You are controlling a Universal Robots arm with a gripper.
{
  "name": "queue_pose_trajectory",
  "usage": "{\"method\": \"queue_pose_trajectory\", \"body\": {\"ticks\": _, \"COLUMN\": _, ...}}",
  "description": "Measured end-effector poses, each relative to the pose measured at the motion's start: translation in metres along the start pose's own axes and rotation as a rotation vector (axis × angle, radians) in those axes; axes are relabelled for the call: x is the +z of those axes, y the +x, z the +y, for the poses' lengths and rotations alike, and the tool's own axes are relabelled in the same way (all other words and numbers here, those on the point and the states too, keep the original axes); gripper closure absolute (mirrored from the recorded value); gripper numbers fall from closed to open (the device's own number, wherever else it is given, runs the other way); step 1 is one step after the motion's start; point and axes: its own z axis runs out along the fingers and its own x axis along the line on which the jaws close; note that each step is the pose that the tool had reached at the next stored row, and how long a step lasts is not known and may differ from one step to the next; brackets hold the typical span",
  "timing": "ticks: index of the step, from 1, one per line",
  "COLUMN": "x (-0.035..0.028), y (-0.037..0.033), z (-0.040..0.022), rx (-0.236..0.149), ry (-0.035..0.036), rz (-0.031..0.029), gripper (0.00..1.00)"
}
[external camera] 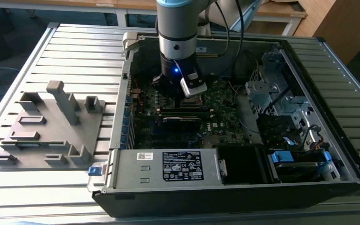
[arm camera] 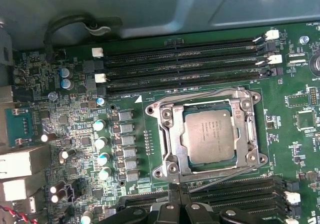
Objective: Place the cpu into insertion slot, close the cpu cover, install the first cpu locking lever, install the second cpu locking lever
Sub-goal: 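Install the second cpu locking lever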
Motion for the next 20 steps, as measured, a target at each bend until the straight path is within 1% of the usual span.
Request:
{"method": "queue_pose_trajectory", "body": {"ticks": 2, "x": 0.0, "y": 0.0, "z": 0.0, "rx": -0.003, "ry": -0.0003, "rz": -0.0001, "gripper": 0.9}}
{"method": "queue_pose_trajectory", "body": {"ticks": 7, "x": 0.0, "y": 0.0, "z": -0.0001, "rx": -0.055, "ry": -0.0039, "rz": -0.0011, "gripper": 0.9}}
{"method": "queue_pose_trajectory", "body": {"ticks": 12, "x": -0.0001, "y": -0.0001, "z": -0.0005, "rx": -0.084, "ry": -0.0059, "rz": -0.0016, "gripper": 0.9}}
{"method": "queue_pose_trajectory", "body": {"ticks": 20, "x": -0.0004, "y": -0.0005, "z": -0.0037, "rx": -0.099, "ry": -0.0073, "rz": -0.0019, "gripper": 0.9}}
